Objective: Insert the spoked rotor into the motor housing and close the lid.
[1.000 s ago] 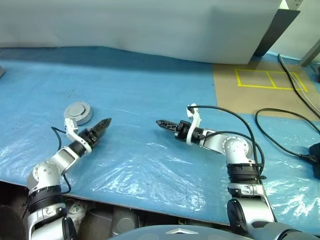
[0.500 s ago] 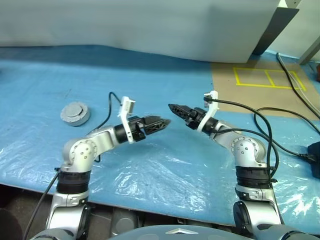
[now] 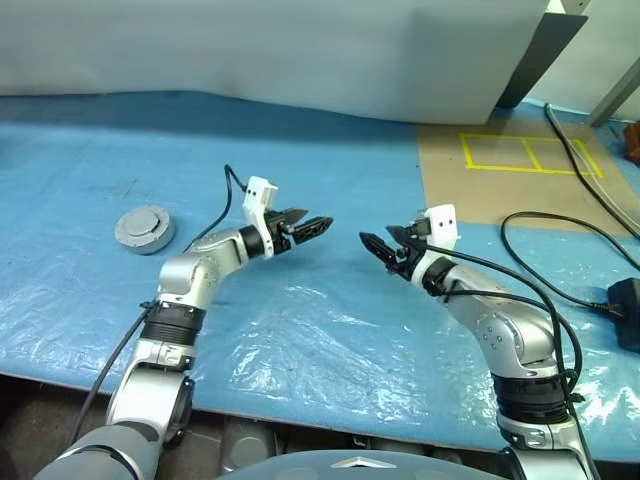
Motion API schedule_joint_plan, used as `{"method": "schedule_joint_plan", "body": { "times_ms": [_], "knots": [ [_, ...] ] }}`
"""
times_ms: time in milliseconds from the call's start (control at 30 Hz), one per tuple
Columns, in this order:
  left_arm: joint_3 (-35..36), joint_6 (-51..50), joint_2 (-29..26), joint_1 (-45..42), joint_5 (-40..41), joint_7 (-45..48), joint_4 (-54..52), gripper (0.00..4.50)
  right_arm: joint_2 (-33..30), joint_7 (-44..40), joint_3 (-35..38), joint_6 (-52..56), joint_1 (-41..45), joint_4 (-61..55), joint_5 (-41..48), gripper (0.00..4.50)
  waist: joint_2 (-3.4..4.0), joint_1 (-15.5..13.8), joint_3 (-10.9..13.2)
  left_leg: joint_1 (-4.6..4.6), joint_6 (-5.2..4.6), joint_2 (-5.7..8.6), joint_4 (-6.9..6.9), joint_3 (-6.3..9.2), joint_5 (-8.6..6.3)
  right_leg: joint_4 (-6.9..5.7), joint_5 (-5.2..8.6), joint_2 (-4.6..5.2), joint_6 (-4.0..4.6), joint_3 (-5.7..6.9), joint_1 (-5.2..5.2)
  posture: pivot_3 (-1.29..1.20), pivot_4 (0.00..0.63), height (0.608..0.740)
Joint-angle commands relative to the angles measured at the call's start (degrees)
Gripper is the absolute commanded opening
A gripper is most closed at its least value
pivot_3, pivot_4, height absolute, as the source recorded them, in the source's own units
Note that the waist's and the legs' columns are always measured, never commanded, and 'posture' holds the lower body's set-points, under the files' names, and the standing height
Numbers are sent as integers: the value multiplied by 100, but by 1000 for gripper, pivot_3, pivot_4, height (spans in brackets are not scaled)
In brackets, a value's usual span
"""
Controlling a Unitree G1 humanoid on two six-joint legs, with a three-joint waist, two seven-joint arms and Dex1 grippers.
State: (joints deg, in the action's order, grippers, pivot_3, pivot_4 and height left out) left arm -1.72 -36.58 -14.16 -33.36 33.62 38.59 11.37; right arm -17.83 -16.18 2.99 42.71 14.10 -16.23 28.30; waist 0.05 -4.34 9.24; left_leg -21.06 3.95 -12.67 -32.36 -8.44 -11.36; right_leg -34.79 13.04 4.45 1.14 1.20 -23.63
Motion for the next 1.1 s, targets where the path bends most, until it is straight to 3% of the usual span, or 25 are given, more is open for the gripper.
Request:
{"method": "schedule_joint_plan", "body": {
  "times_ms": [33, 1100],
  "knots": [
    [-2, 210, 94, -123, -178, 69, 58, 4351, 150, 263, 99, -272, 350, 256, -274, 3537, 0, 23, 0, 1, 0, 0, 0, 0, 0, -2, 0, 0, 0, -1, 0, 0, 150, 740],
    [311, 149, 247, -249, -402, -179, 81, 4351, 907, 355, -150, -607, 1114, 1207, -976, 3537, 1, 33, 0, 1, 0, -5, -6, 0, 0, -11, -4, -4, 8, -1, -1, 0, 150, 740]
  ]
}}
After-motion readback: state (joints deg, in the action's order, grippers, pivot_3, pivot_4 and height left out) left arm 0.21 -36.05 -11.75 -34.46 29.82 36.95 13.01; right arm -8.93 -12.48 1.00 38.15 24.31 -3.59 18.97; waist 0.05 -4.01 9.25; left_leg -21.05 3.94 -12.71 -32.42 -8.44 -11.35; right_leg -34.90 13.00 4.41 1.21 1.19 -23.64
